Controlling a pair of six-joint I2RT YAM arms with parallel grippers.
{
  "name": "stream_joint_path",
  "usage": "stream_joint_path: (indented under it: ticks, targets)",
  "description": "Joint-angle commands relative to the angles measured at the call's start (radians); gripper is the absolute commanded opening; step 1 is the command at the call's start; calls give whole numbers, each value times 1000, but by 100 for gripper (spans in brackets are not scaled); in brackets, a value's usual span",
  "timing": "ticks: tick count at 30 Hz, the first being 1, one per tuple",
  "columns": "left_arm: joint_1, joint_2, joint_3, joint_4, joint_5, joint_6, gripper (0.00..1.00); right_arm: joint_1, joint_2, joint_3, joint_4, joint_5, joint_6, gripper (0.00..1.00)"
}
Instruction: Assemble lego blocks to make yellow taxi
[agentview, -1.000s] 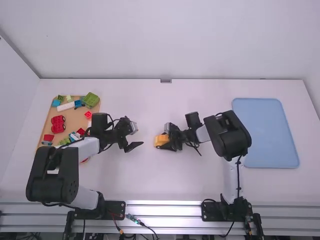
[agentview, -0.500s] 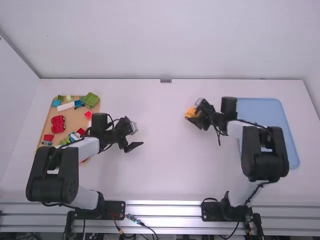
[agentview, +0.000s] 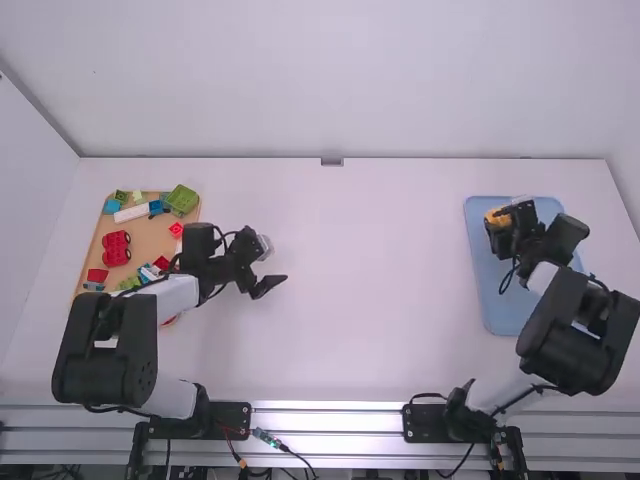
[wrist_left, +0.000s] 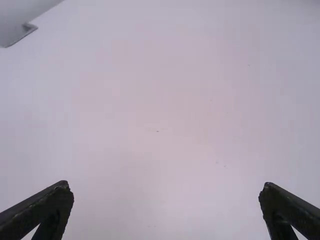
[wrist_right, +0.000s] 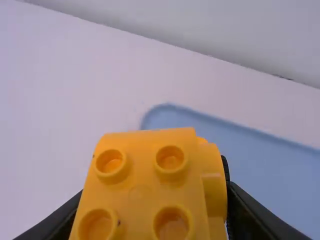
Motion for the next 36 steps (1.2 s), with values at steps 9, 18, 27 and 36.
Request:
stream_joint_path:
  ticks: [9, 18, 27, 36]
  targets:
    - [-6, -15, -14, -9, -17, -91, 99, -34, 251, 66, 65, 0, 71, 0]
    - [-6, -15, -14, -6, -20, -91, 99, -32, 310, 103, 31, 79, 108, 99]
    - [-6, -15, -14, 58, -102, -264, 99, 8, 110, 102, -163, 82, 108, 99]
    - [-6, -17, -14, 200, -305, -515, 99, 142, -142, 103, -317, 232, 203, 99]
